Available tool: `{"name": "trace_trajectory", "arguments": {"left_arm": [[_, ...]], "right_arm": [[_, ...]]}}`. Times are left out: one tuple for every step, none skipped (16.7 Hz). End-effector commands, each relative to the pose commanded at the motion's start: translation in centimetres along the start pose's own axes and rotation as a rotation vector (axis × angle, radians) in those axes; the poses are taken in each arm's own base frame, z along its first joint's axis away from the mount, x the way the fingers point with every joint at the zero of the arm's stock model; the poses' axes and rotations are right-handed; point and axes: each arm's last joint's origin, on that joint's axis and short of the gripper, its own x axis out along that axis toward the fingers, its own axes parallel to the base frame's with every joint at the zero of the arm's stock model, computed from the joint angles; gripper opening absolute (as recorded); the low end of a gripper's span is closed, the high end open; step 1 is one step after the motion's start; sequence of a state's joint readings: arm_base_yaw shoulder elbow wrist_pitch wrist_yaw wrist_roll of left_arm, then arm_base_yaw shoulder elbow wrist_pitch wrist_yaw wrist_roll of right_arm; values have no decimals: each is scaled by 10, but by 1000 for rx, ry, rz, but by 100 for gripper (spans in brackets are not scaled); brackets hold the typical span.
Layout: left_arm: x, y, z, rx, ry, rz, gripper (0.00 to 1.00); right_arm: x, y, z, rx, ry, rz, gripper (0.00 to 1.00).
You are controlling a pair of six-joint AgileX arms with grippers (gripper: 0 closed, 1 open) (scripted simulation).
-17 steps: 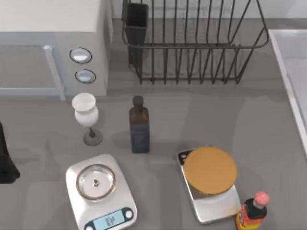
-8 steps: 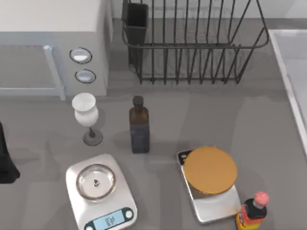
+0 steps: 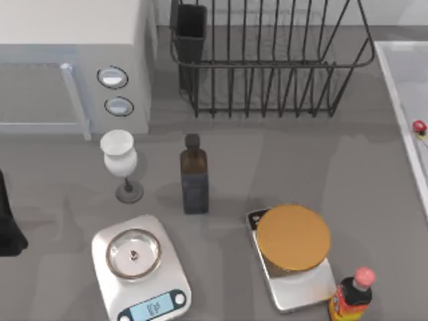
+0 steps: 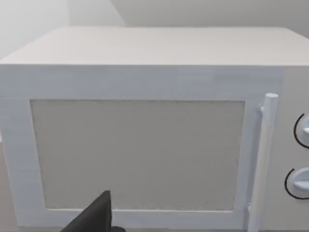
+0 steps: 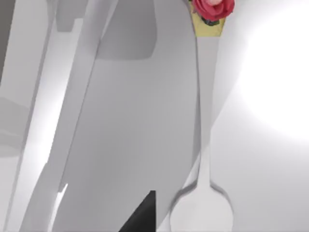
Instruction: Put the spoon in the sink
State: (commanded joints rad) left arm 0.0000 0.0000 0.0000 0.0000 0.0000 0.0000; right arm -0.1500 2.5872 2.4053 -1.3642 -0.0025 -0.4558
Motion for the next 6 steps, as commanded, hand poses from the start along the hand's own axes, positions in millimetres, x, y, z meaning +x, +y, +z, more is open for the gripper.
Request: {"name": "trace_trajectory", "arguments": {"left_arm": [[0, 0, 0, 0, 0, 0, 100], [0, 0, 0, 0, 0, 0, 100], [0, 0, 0, 0, 0, 0, 100], [0, 0, 0, 0, 0, 0, 100], [0, 0, 0, 0, 0, 0, 100], [0, 0, 0, 0, 0, 0, 100]], "right_arm": [[0, 0, 0, 0, 0, 0, 100], [0, 0, 0, 0, 0, 0, 100], [0, 0, 0, 0, 0, 0, 100], [0, 0, 0, 0, 0, 0, 100], [0, 0, 0, 0, 0, 0, 100], [0, 0, 0, 0, 0, 0, 100]]}}
